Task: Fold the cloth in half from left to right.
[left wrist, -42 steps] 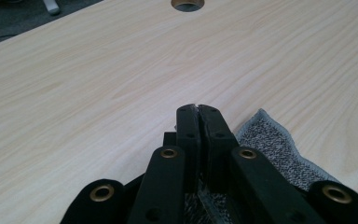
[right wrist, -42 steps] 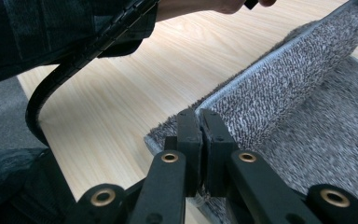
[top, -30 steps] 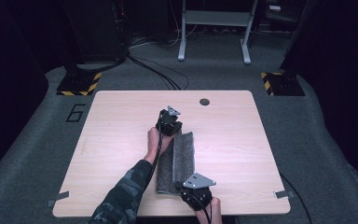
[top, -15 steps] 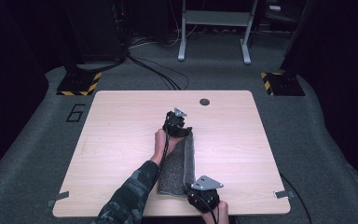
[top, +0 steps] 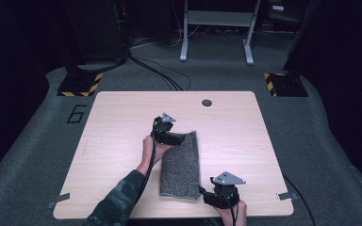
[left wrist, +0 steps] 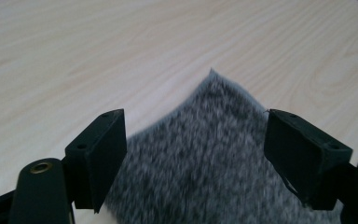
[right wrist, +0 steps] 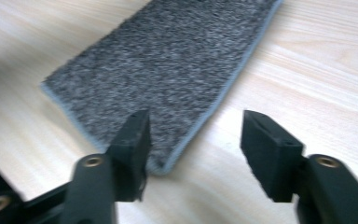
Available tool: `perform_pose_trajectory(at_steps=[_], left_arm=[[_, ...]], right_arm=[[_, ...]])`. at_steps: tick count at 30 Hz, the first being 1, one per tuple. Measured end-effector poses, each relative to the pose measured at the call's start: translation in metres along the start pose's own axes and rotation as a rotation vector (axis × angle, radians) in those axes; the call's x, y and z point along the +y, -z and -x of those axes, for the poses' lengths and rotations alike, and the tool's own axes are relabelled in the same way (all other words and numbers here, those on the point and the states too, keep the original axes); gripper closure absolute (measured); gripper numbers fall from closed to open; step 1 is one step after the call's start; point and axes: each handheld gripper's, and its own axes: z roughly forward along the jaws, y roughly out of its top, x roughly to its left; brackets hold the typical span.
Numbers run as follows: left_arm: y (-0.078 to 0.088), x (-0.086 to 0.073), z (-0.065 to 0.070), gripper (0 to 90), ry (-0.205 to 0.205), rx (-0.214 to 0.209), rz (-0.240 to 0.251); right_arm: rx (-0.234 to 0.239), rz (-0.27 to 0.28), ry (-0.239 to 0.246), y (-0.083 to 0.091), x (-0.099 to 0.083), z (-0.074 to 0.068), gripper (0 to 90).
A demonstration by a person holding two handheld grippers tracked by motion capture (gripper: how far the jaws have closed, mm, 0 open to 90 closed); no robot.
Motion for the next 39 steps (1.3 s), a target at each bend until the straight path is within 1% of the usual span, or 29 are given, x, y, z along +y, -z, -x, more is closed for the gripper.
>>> perform_pose_trajectory(at_steps=[2, 3, 4, 6, 8, 9, 10, 11, 12, 13, 14, 17, 18, 19, 23, 24, 26, 27, 28, 29, 30, 31, 32, 34, 36, 37, 38, 39], left_arm=[[0.007, -0.011, 0.001, 19.5, -0.007, 0.000, -0.011], [0.011, -0.017, 0.001, 18.6, -0.007, -0.003, -0.012], [0.014, -0.023, 0.003, 18.1, -0.008, -0.007, -0.017], [0.022, -0.036, 0.006, 17.7, -0.018, -0.006, -0.022], [0.028, -0.048, 0.010, 17.2, -0.030, 0.005, -0.031], [0.031, -0.055, 0.012, 16.8, -0.034, 0.013, -0.025], [0.035, -0.061, 0.013, 16.5, -0.030, 0.010, -0.034], [0.037, -0.067, 0.015, 16.3, -0.023, 0.008, -0.031], [0.040, -0.073, 0.017, 16.0, -0.041, 0.012, -0.050], [0.043, -0.078, 0.019, 15.7, -0.037, 0.021, -0.046], [0.045, -0.083, 0.021, 15.6, -0.034, 0.014, -0.042], [0.054, -0.096, 0.029, 15.4, -0.048, 0.016, -0.052], [0.057, -0.100, 0.032, 15.2, -0.044, 0.015, -0.051], [0.059, -0.104, 0.035, 15.2, -0.072, 0.027, -0.056], [0.066, -0.117, 0.049, 14.8, -0.083, 0.025, -0.068], [0.067, -0.119, 0.052, 14.8, -0.092, 0.021, -0.077], [0.069, -0.125, 0.057, 14.6, -0.102, 0.031, -0.084], [0.069, -0.127, 0.059, 14.6, -0.114, 0.035, -0.098], [0.069, -0.129, 0.061, 14.5, -0.111, 0.044, -0.094], [0.069, -0.131, 0.062, 14.5, -0.122, 0.062, -0.106], [0.068, -0.134, 0.063, 14.4, -0.126, 0.066, -0.108], [0.068, -0.135, 0.063, 14.5, -0.124, 0.063, -0.109], [0.068, -0.137, 0.064, 14.6, -0.126, 0.076, -0.109], [0.068, -0.138, 0.063, 14.3, -0.120, 0.071, -0.112], [0.066, -0.138, 0.065, 13.2, -0.122, 0.090, -0.103], [0.066, -0.137, 0.064, 12.9, -0.125, 0.085, -0.110], [0.065, -0.137, 0.064, 12.4, -0.123, 0.094, -0.104], [0.064, -0.136, 0.063, 11.8, -0.115, 0.083, -0.108]], right_arm=[[-0.014, -0.011, 0.016, -0.005, 0.003, 0.003, 36.1], [-0.019, -0.019, 0.016, -0.008, 0.004, 0.004, 34.6], [-0.018, -0.019, 0.021, -0.011, 0.006, 0.005, 33.8], [-0.015, -0.038, 0.018, -0.017, 0.007, 0.006, 31.8], [-0.010, -0.046, 0.020, -0.023, 0.008, 0.006, 29.7], [-0.010, -0.057, 0.024, -0.026, 0.008, 0.006, 28.4], [-0.013, -0.059, 0.035, -0.029, 0.007, 0.006, 28.3], [-0.009, -0.067, 0.039, -0.031, 0.007, 0.007, 26.8], [-0.007, -0.072, 0.035, -0.033, 0.006, 0.007, 25.4], [-0.008, -0.079, 0.039, -0.035, 0.005, 0.007, 25.1], [-0.008, -0.086, 0.031, -0.037, 0.005, 0.006, 23.5], [-0.008, -0.097, 0.036, -0.043, 0.003, 0.007, 20.0], [-0.005, -0.103, 0.040, -0.044, 0.003, 0.008, 18.8], [-0.005, -0.102, 0.036, -0.046, 0.003, 0.008, 17.9], [-0.007, -0.112, 0.050, -0.051, 0.003, 0.010, 16.1], [-0.015, -0.121, 0.060, -0.052, 0.003, 0.010, 16.0], [-0.020, -0.129, 0.074, -0.054, 0.003, 0.009, 15.5], [-0.030, -0.125, 0.067, -0.055, 0.004, 0.008, 15.4], [-0.030, -0.132, 0.078, -0.056, 0.004, 0.009, 15.2], [-0.035, -0.135, 0.065, -0.056, 0.005, 0.008, 14.9], [-0.041, -0.133, 0.080, -0.057, 0.005, 0.008, 14.6], [-0.036, -0.135, 0.091, -0.058, 0.006, 0.009, 14.4], [-0.034, -0.134, 0.088, -0.058, 0.006, 0.010, 14.2], [-0.033, -0.137, 0.088, -0.059, 0.007, 0.011, 14.1], [-0.030, -0.137, 0.096, -0.061, 0.008, 0.013, 14.0], [-0.034, -0.135, 0.098, -0.062, 0.009, 0.013, 13.9], [-0.029, -0.141, 0.098, -0.062, 0.010, 0.014, 13.8], [-0.032, -0.140, 0.103, -0.064, 0.011, 0.015, 13.8]])
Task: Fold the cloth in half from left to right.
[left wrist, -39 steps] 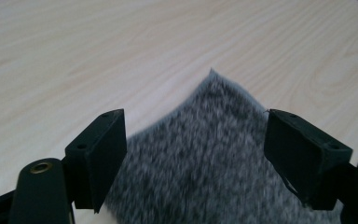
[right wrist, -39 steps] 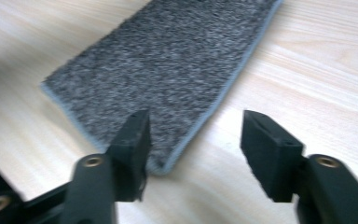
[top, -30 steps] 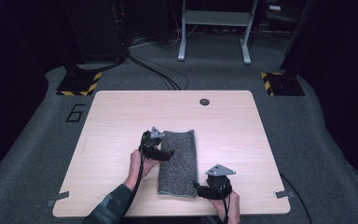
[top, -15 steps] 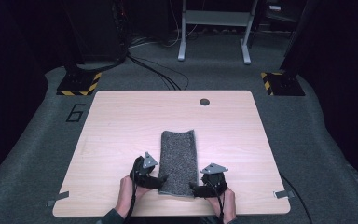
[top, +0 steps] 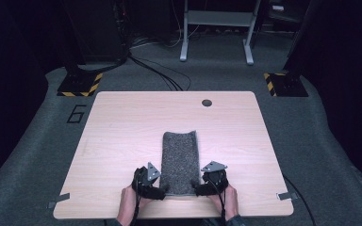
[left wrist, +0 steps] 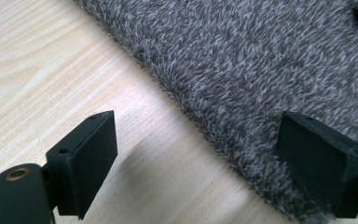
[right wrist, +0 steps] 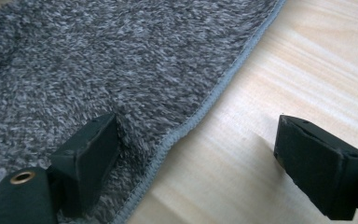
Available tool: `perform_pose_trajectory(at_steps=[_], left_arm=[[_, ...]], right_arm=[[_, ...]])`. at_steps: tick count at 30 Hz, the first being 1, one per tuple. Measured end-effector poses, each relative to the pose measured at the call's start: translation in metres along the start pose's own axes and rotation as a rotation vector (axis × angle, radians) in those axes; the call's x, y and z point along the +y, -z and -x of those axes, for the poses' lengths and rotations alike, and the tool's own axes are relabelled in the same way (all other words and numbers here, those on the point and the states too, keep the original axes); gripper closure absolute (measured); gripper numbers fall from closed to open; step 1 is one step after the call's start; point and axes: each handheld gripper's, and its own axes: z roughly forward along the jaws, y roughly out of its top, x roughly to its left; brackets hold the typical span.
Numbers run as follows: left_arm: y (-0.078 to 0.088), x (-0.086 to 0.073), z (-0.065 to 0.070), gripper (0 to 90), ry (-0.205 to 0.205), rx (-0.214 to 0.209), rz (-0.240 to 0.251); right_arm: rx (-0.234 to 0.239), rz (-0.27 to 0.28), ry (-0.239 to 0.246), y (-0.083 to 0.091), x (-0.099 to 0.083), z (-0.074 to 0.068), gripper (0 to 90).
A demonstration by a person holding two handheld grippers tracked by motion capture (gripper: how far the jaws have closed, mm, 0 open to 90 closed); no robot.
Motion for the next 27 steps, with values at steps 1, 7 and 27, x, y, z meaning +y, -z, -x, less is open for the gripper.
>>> perform_pose_trajectory(at_steps=[1, 7, 27], left_arm=[[-0.001, 0.000, -0.001, 11.6, 0.003, 0.004, 0.003], [-0.007, 0.003, -0.007, 10.8, 0.051, -0.013, 0.010], [0.006, 0.016, -0.042, 11.7, 0.126, -0.034, 0.044]], right_arm=[[-0.004, -0.003, -0.003, -0.001, 0.001, 0.000, 13.8], [0.002, -0.008, 0.015, -0.008, 0.010, 0.010, 13.3], [0.047, 0.007, 0.010, 0.004, 0.021, 0.023, 15.7]])
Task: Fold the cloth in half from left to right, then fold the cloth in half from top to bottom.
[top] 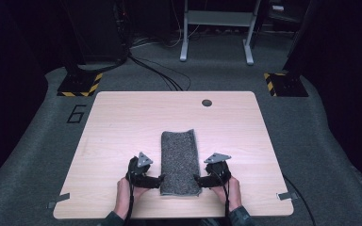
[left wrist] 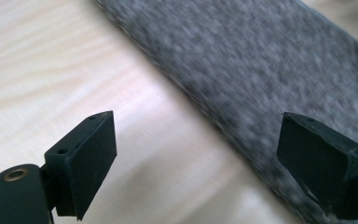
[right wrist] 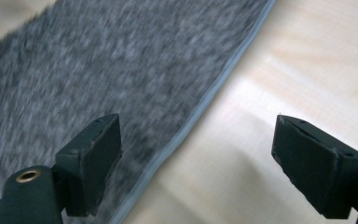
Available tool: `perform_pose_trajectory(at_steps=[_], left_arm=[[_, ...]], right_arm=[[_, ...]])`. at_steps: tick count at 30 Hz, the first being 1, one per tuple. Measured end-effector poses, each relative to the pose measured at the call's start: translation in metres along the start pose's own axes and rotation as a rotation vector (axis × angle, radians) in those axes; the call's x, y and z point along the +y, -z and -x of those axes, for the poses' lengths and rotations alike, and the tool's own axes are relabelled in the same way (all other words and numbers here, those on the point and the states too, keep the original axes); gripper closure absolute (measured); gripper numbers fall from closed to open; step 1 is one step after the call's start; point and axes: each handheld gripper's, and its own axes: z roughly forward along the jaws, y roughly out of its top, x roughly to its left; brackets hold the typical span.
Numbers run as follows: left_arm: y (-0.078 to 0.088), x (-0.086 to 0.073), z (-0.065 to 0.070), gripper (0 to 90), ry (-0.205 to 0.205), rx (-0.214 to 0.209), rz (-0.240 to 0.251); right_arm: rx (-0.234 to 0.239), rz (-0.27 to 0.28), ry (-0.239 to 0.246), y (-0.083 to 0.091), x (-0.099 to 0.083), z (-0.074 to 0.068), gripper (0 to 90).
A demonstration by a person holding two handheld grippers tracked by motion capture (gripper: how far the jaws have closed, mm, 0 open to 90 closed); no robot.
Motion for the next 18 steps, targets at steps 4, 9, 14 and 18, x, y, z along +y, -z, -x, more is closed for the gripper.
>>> perform_pose_trajectory(at_steps=[4, 9, 14, 18], left_arm=[[-0.006, 0.017, -0.016, 12.0, 0.022, 0.014, 0.006], [-0.018, 0.036, -0.036, 12.3, 0.063, 0.027, 0.014], [-0.037, 0.053, -0.050, 13.8, 0.082, 0.031, -0.008], [-0.051, 0.067, -0.057, 15.8, 0.114, 0.030, -0.012]], right_arm=[[-0.001, 0.013, -0.009, -0.004, 0.017, 0.012, 16.2], [0.009, 0.018, -0.030, -0.013, 0.038, 0.029, 16.7], [0.011, 0.019, -0.045, -0.027, 0.062, 0.042, 18.0], [0.002, 0.008, -0.056, -0.043, 0.078, 0.048, 19.7]])
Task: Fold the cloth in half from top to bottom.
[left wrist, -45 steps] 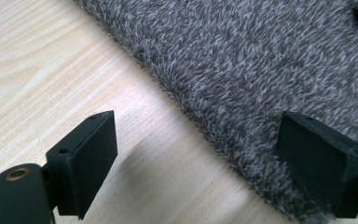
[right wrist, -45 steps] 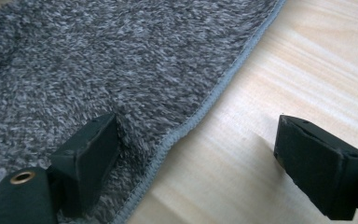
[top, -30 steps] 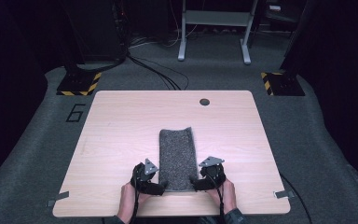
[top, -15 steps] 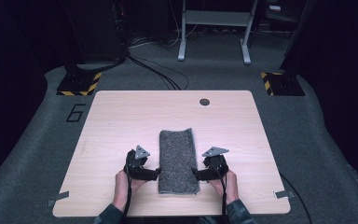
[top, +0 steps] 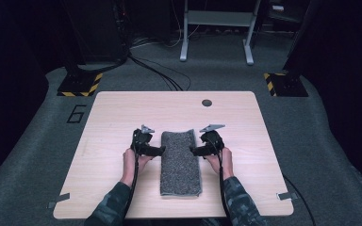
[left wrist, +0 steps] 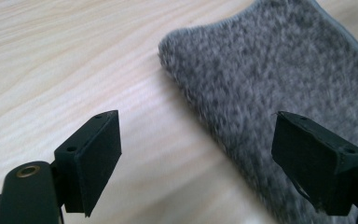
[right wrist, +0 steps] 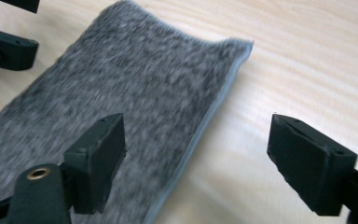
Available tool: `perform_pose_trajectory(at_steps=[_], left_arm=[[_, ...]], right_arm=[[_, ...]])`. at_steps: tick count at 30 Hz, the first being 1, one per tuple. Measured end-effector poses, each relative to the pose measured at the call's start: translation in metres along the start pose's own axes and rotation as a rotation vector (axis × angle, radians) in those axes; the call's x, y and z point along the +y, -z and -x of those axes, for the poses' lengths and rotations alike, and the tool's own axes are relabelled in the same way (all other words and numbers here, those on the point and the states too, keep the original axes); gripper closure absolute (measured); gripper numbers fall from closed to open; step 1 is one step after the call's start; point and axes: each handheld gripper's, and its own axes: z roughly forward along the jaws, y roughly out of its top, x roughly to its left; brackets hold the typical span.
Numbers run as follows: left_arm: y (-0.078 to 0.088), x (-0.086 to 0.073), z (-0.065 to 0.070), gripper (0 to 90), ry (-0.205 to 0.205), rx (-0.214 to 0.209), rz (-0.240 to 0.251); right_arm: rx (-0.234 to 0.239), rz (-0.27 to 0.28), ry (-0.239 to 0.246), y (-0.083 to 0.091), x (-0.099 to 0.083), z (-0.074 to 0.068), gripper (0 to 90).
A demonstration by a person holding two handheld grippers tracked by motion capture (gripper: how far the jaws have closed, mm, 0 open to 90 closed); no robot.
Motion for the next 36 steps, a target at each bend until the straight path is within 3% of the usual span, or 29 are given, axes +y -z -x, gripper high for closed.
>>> perform_pose_trajectory(at_steps=[7, 15, 23, 29, 33, 36], left_arm=[[-0.022, 0.020, -0.006, 19.1, 0.000, 0.039, -0.016], [-0.042, 0.026, -0.008, 28.7, -0.004, 0.049, -0.052], [-0.049, 0.025, -0.002, 47.0, -0.044, 0.051, -0.071], [-0.050, 0.024, 0.005, 64.3, -0.073, 0.045, -0.053], [-0.050, 0.024, 0.009, 78.5, -0.099, 0.028, -0.052], [-0.051, 0.024, 0.011, 83.6, -0.117, 0.036, -0.043]], right_arm=[[-0.050, -0.031, -0.010, -0.029, 0.022, 0.009, 24.7], [-0.075, -0.040, -0.044, -0.054, 0.032, 0.019, 35.1], [-0.084, -0.070, -0.031, -0.065, 0.029, 0.015, 57.5], [-0.045, -0.073, -0.025, -0.064, 0.029, 0.009, 79.1], [-0.030, -0.068, -0.044, -0.064, 0.028, 0.008, 85.1], [-0.035, -0.065, -0.056, -0.064, 0.028, 0.006, 86.8]])
